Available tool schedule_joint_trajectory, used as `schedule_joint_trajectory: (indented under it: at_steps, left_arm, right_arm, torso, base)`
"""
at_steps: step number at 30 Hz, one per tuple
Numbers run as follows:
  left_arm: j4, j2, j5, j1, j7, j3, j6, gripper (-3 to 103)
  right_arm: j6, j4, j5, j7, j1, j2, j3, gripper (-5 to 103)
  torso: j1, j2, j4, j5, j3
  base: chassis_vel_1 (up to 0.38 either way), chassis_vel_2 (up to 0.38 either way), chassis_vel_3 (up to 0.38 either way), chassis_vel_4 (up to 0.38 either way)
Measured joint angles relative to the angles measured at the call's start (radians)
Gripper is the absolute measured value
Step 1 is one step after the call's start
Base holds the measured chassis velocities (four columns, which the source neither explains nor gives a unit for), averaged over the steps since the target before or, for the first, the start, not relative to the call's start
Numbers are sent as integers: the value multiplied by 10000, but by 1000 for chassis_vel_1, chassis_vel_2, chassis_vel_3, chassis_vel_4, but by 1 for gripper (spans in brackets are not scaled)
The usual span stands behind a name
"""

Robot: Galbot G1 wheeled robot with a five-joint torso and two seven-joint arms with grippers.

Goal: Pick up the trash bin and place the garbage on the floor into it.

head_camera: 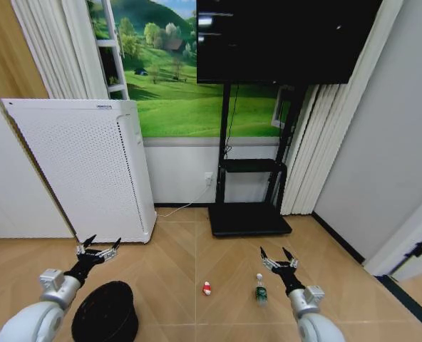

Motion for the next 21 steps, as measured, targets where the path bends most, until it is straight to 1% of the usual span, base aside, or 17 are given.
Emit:
schedule_joint_trajectory:
  at_steps: [1,6,9,11,12,14,18,21]
  left_arm:
    - [0,0,0,0,0,0,0,100]
    - [30,-19,3,21,37,0,-13,100]
    - [37,-19,3,22,53,0,-18,100]
    - [53,-23,3,30,67,-5,-33,100]
    - [53,-23,3,30,67,-5,-33,100]
    - [83,-40,26,44,108,-11,-74,100]
    - [99,-49,32,47,109,-13,-97,100]
    - [124,-50,34,48,108,-15,-105,100]
  right_arm:
    - [0,0,0,0,0,0,0,100]
    - [1,-2,-26,-2,-23,7,8,100]
    - [1,-2,-40,-2,-32,17,8,100]
    - [2,-2,-61,-2,-62,39,8,100]
    - [2,-2,-61,-2,-62,39,8,100]
    - [7,-2,-70,-2,-97,57,9,100]
    - [12,0,-77,-2,-107,59,14,100]
    - [13,11,-79,1,-111,59,26,100]
  torso:
    - [0,0,0,0,0]
    - [-67,-241,0,0,-174]
    - [-84,-305,0,0,-222]
    - [-126,-439,0,0,-314]
    - [-126,-439,0,0,-314]
    - [-154,-579,0,0,-426]
    - [-177,-670,0,0,-492]
    - [-224,-831,0,0,-607]
  base:
    - [0,0,0,0]
    - [0,0,0,0]
    - [0,0,0,0]
    - [0,0,0,0]
    - [0,0,0,0]
    - [0,0,0,0]
    - [0,0,0,0]
    - [0,0,0,0]
